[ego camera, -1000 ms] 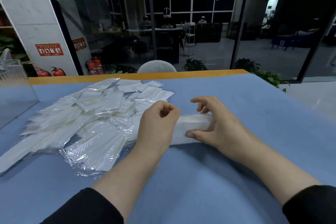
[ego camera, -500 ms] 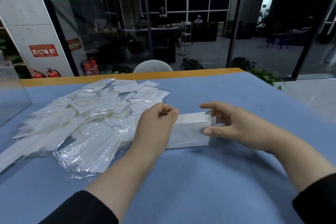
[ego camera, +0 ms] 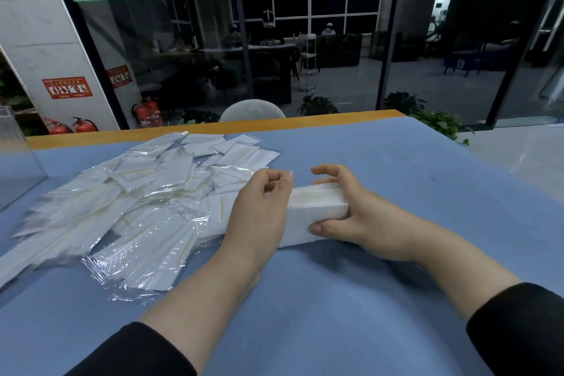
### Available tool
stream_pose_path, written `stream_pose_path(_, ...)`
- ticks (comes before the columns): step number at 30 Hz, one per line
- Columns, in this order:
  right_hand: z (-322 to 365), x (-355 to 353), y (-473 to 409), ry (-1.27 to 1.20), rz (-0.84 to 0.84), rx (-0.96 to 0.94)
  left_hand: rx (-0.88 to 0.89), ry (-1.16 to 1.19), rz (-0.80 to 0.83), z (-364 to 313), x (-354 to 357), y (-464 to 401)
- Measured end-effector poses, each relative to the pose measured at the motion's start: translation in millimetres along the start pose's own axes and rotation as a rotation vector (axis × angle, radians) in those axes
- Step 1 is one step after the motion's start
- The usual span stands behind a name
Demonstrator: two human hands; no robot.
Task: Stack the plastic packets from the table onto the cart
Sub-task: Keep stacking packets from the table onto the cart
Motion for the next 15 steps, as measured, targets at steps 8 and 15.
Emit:
stream_pose_path(8, -5, -15, -1, 0.084, -0.089, -0.011, 0.077, -0.383, 0.401, -4, -4, 0)
stream_pose_path(15, -8, -12, 2, 0.055, 0.013, 0.013, 0.055, -0.425, 0.421, -1, -6, 1)
Point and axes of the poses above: each hand's wrist, its own y-axis away from the middle knuckle, its own x-axis out of the palm, z = x × y, the point moved 7 cm from there along -y, towards the middle knuckle, and after that the axes turned 1 degree about -x, right-handed, at the moved point
